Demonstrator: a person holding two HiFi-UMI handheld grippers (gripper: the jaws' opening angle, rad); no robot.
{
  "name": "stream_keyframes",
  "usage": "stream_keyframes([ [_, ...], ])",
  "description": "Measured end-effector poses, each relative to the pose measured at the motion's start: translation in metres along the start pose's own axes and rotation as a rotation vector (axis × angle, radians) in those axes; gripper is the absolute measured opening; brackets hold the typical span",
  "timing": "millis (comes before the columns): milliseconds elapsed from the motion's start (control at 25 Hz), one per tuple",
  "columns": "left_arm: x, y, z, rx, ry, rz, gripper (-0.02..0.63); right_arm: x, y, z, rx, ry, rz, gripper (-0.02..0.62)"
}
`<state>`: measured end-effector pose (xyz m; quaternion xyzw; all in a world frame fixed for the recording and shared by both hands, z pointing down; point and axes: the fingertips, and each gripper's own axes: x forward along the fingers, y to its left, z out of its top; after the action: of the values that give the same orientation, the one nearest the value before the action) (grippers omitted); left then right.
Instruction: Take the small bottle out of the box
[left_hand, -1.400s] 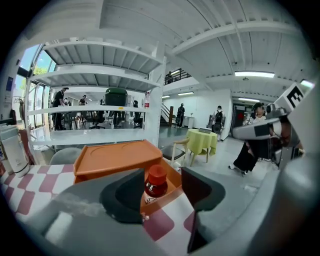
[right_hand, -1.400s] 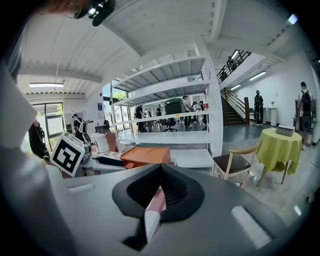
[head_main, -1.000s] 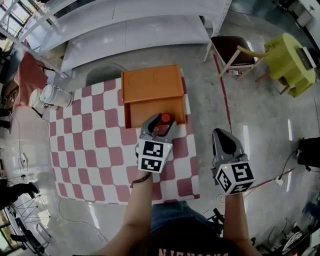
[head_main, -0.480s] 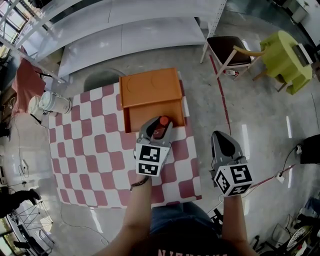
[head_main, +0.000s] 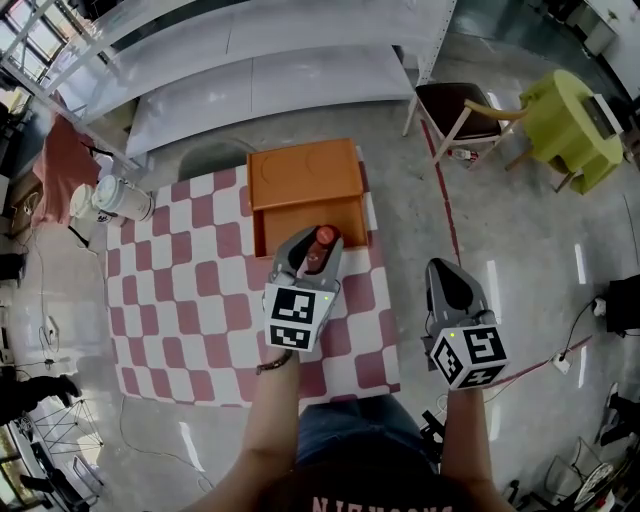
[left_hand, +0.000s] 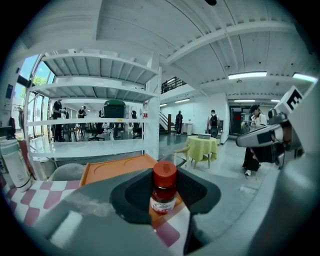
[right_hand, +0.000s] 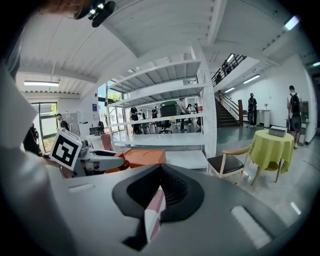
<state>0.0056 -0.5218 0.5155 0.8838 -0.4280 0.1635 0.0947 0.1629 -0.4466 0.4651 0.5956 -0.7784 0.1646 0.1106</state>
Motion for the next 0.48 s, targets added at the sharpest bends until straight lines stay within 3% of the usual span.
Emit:
stream_keyframes([
  [480,-0.054,-0.019,0.054,0.021,-0.095,0.102,0.147,-0.046,-0.004,0.033,-0.002,-0.114,0.064,0.002],
])
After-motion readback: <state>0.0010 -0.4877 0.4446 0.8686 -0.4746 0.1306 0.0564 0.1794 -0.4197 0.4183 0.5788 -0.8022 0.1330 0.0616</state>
